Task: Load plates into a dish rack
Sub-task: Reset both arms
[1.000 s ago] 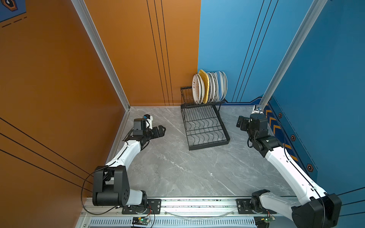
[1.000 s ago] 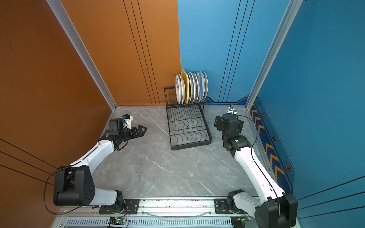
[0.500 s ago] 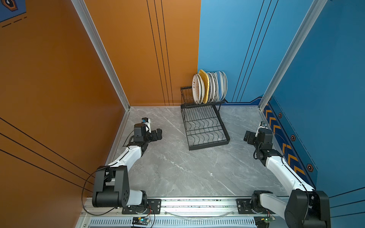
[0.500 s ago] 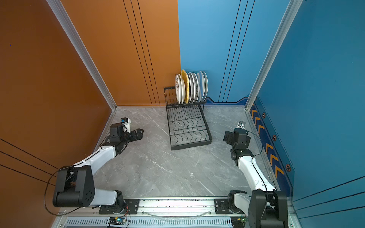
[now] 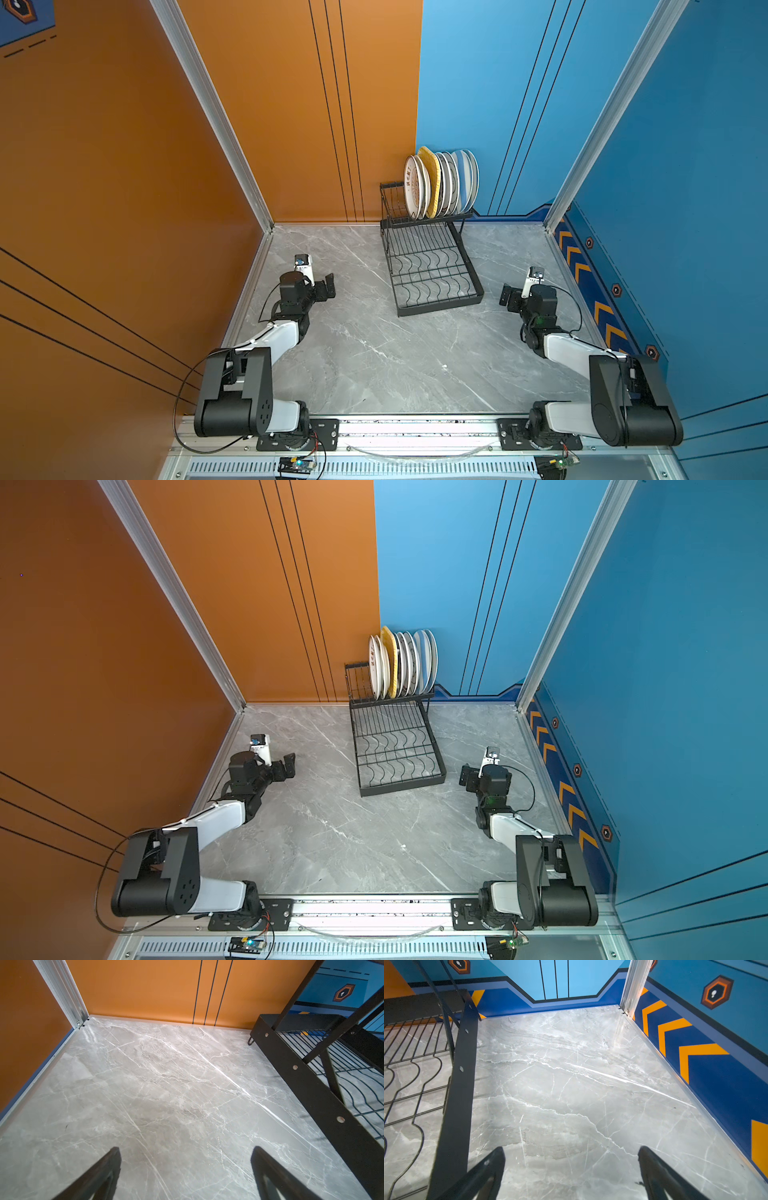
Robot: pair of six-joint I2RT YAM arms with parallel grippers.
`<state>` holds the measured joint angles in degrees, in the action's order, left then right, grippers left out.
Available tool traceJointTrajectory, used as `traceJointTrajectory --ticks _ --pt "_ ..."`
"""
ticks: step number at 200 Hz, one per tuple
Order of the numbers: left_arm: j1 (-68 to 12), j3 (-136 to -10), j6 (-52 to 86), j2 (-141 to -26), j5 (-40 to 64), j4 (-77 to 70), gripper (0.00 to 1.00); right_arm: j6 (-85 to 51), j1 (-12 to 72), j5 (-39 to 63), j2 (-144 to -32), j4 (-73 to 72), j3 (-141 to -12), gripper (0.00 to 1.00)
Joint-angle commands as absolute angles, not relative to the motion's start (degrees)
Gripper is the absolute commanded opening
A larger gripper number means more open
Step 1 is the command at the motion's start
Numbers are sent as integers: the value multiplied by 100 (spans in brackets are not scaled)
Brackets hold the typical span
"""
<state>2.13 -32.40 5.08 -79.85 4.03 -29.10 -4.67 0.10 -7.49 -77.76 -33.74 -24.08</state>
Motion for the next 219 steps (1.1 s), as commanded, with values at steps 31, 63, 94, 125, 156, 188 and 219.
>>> traceJointTrajectory --ticks 31,63,94,125,156,188,219 --pt "367 -2888 263 -7720 307 -3234 98 -312 182 -686 -8222 -4907 -2010 100" --pt "406 -2667 246 -7722 342 -3322 98 -237 243 -727 -8497 -5418 -1872 100" --pt "387 -2401 299 -7909 113 -3949 98 -126 418 -1060 -8886 -5836 -1841 100" --pt "293 -2298 289 -8291 -116 -4413 98 -151 385 -1010 -8852 -5444 -2007 100" --pt "163 -2213 226 -8683 -356 -4894 98 -245 258 -781 -8859 -5300 -2091 100" --pt "88 -2106 187 -8865 -466 -5297 98 -246 264 -807 -8859 -5306 -2086 100" --pt "88 -2075 196 -8870 -478 -5353 98 -250 264 -812 -8860 -5301 -2074 100"
